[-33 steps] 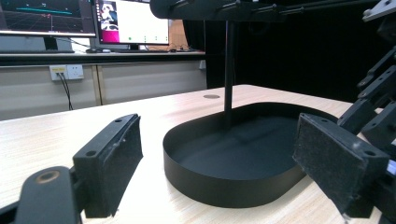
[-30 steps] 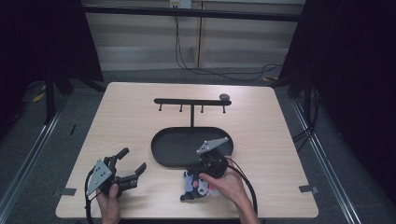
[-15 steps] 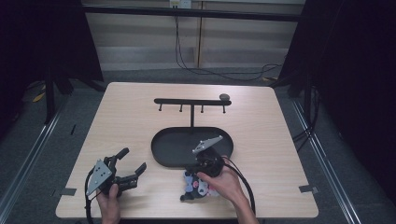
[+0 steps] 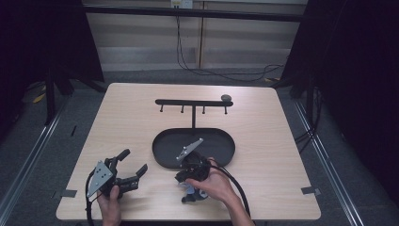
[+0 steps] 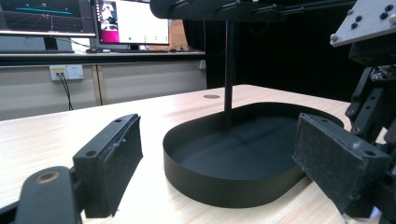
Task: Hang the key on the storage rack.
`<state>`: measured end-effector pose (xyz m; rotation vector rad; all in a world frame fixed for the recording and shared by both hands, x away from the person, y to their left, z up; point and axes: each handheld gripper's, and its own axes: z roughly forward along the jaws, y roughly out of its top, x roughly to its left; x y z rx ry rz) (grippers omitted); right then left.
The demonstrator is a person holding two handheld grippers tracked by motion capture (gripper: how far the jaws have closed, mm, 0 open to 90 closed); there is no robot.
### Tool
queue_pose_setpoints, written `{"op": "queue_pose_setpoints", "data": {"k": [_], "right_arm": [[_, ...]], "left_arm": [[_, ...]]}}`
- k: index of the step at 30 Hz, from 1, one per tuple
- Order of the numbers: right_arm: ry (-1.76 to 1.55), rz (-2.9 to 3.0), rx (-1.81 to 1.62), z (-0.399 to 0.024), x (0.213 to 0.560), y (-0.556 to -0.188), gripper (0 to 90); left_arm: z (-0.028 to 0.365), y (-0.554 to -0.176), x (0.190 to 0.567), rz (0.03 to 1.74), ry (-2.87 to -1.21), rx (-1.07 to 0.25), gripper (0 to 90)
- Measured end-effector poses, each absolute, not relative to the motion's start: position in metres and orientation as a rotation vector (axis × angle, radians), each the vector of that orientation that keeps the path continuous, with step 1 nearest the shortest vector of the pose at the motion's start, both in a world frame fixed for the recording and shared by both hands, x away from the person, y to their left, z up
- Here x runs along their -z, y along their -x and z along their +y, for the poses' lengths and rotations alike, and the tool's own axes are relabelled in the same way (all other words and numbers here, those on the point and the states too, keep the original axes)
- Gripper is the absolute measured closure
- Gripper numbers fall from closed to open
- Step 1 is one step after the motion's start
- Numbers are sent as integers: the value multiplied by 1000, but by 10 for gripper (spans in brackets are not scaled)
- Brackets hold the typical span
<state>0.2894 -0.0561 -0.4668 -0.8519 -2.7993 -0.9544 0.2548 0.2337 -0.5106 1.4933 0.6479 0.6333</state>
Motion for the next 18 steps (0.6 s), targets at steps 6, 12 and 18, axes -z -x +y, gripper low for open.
{"op": "queue_pose_setpoints", "data": {"k": [6,12,18], "right_arm": [[838,-2823,823,-57,463,-286,811],[833,-2842,665,-53,467,-289,768],[816,-2853,609,-50,460,-292,723]], "left_arm": [[234,-255,511,648,-1493,-633,153],[234,-255,511,648,-1493,-633,153],[234,-255,511,648,-1493,-633,153]]}}
